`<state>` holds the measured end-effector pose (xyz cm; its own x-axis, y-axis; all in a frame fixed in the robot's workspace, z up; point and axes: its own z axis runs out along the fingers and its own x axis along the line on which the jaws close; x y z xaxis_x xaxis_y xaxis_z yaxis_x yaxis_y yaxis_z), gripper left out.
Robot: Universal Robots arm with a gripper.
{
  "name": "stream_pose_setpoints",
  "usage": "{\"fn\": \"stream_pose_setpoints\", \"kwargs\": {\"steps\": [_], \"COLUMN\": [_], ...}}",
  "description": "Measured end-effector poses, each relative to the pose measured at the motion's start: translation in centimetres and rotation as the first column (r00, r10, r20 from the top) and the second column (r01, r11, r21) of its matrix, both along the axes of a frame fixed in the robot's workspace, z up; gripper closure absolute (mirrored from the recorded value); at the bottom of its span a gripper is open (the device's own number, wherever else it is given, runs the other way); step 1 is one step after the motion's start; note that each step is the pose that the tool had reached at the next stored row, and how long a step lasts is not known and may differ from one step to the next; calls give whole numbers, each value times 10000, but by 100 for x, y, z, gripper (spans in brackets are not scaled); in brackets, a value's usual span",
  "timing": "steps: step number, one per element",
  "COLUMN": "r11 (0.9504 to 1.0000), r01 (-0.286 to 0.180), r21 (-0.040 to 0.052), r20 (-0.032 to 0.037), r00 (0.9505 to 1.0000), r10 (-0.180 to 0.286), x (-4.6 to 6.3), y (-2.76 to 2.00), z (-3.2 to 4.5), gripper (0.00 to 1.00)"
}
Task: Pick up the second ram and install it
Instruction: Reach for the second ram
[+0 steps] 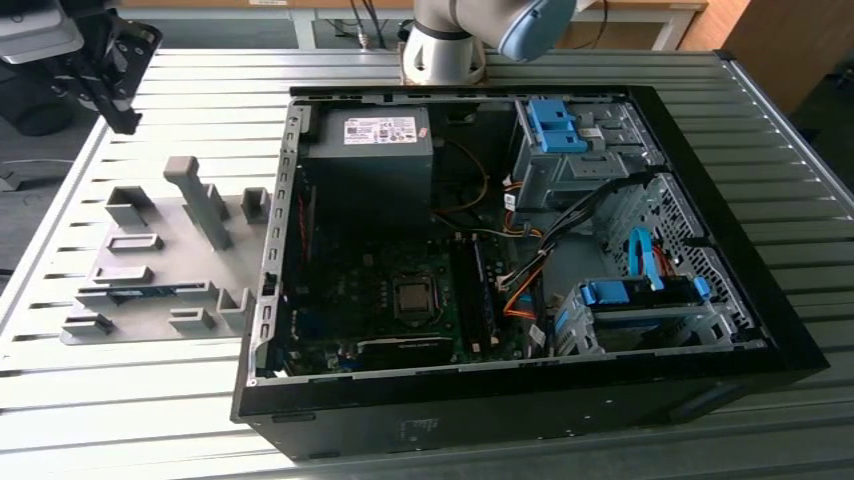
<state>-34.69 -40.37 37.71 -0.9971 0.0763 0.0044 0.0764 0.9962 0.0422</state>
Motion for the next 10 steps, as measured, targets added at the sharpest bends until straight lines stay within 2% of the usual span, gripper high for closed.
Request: {"fn": "stream_pose_setpoints", "kwargs": {"steps": [10], "r11": [10000], "r01": [-1], "r21": [0], "r20": [0], "r00": [10000], "r10": [1], "x": [-34], "y": [0], "z": [-1], "gripper": [89]}}
